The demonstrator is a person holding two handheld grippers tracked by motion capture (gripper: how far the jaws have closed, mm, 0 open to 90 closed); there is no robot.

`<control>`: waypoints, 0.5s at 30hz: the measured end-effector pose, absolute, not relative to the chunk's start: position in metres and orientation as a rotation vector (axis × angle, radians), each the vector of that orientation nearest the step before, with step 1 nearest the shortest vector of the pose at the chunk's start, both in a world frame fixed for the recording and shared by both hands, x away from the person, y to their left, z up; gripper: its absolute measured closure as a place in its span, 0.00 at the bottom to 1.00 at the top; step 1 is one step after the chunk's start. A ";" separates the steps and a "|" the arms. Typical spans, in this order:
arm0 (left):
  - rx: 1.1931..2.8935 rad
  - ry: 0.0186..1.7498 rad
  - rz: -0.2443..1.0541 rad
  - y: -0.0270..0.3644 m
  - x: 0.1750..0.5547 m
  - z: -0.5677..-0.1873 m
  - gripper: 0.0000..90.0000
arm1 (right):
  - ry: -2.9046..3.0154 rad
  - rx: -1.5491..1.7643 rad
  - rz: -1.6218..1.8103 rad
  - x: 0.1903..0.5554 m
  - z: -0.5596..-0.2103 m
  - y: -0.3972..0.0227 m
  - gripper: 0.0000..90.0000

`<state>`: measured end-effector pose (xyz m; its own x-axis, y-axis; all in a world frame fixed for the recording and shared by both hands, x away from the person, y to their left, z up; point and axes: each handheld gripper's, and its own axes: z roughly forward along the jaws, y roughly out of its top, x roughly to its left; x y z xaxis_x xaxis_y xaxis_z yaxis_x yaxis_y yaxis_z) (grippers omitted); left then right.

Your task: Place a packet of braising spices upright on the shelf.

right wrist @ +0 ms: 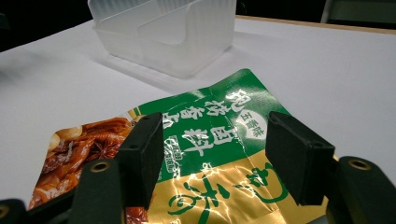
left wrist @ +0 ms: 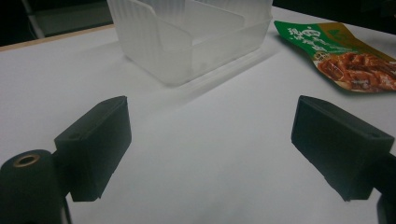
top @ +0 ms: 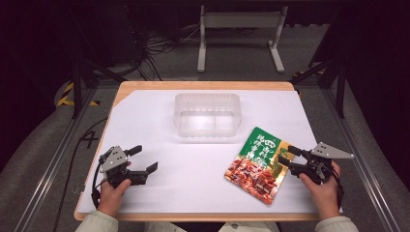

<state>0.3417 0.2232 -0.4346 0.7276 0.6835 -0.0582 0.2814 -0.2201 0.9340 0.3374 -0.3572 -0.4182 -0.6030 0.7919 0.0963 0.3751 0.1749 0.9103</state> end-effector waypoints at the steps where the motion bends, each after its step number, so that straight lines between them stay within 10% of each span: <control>1: 1.808 0.753 0.451 0.223 0.342 -0.434 0.14 | 2.057 1.102 1.408 0.338 -0.418 -0.357 0.42; 15: 1.825 0.761 0.457 0.221 0.343 -0.436 0.14 | 2.049 1.197 1.341 0.364 -0.400 -0.362 0.38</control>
